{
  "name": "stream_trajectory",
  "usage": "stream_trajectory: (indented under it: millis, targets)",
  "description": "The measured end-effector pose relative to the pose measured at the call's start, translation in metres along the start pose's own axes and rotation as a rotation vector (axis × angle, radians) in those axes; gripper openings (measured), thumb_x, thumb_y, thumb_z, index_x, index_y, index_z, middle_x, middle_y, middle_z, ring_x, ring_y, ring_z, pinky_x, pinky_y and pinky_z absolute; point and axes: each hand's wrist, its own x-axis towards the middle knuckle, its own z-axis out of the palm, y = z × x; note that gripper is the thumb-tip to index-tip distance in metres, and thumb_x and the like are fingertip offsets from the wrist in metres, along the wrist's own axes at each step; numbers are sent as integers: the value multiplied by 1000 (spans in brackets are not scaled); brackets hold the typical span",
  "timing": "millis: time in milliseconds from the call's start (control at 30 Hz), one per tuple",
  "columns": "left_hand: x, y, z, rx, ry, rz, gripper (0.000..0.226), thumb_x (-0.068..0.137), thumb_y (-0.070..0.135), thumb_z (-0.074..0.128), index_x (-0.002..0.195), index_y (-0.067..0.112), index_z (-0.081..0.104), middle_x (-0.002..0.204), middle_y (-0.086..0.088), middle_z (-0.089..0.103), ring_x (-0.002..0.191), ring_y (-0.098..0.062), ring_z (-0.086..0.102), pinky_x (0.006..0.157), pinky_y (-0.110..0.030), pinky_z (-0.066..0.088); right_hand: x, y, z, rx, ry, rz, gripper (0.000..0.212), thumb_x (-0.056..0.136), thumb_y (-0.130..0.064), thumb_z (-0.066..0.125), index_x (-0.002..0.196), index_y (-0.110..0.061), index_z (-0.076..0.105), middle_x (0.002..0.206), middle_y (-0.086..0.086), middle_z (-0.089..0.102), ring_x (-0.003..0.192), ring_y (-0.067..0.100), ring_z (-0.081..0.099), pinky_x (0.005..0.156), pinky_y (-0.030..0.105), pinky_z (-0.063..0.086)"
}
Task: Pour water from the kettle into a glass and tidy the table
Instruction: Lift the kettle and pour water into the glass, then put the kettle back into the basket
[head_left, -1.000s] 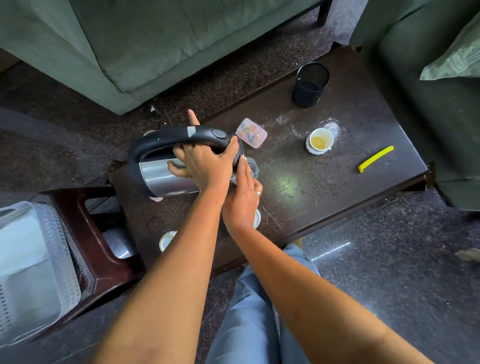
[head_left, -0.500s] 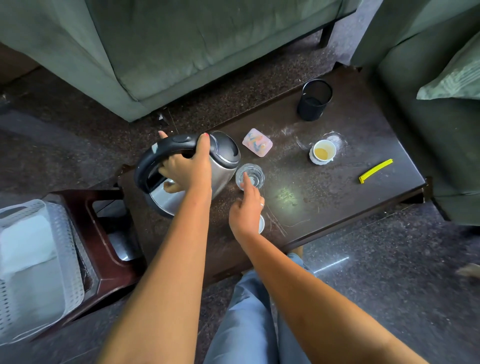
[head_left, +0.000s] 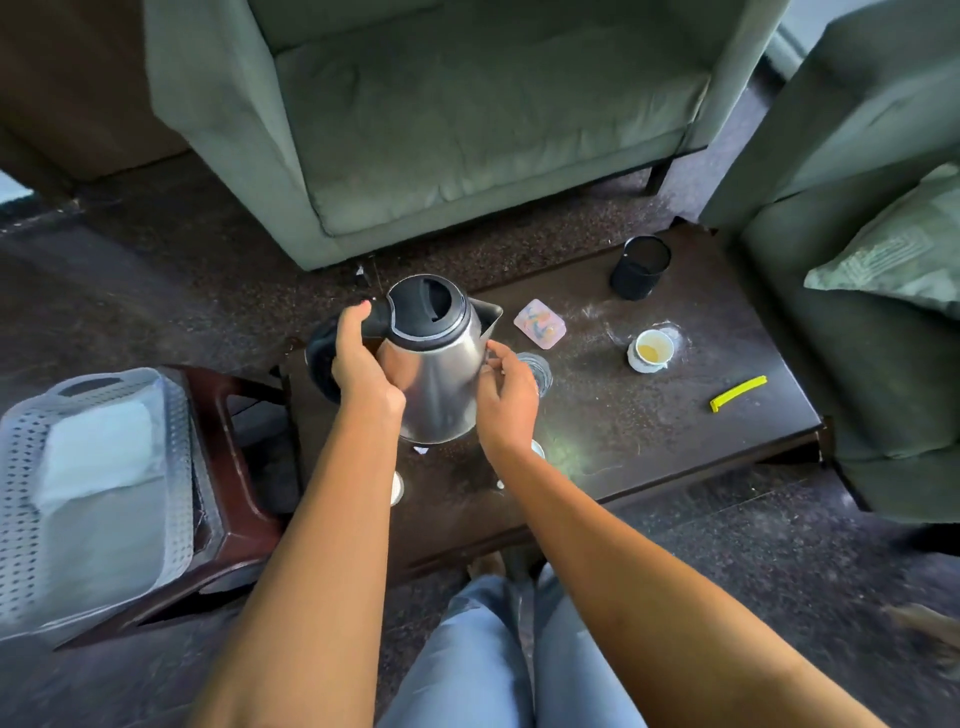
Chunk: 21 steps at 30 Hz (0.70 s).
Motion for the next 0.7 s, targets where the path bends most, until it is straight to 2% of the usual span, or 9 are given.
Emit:
stream_trajectory:
  millis: [133,200,333,533,633,700]
  targets:
    - [-20,20,-23,-97,-34,-6,26,64,42,69,79,20,70,89,-2,73,80,-22,69,75,-32,54,-20,-22,5,4,9,-90,29,93,-15,47,119,-18,59,112,6,62,108,20,54,98,35,42]
    - [-32,32,-36,-138,-33,4,27,64,41,69,79,19,71,89,-3,74,80,-23,70,76,-32,54,-33,-33,10,8,-9,-122,29,93,-16,47,118,-20,60,112,4,61,108,19,53,97,33,42]
    - [-56,53,-62,-228,-29,67,17,68,35,69,62,20,70,75,1,73,68,-19,69,67,-29,53,-57,-49,16,-12,-58,-189,29,93,-15,47,118,-21,61,113,4,62,110,22,51,96,35,42]
    - [-98,88,-119,-354,59,173,23,65,33,71,45,23,66,62,7,70,52,-12,67,53,-22,52,-97,-83,25,-21,-196,-276,31,88,-7,47,102,-24,68,108,4,64,105,24,57,97,46,43]
    - [-118,105,-148,-391,80,218,25,67,30,71,45,22,65,60,6,69,50,-13,66,47,-22,51,-116,-100,34,-41,-232,-316,34,85,-2,46,88,-27,68,106,1,65,105,22,56,100,46,40]
    - [-128,116,-168,-424,88,236,17,67,29,72,53,21,66,61,4,70,52,-14,67,47,-23,52,-130,-109,42,-37,-301,-312,34,85,-3,46,80,-30,66,101,-3,68,104,22,57,99,44,42]
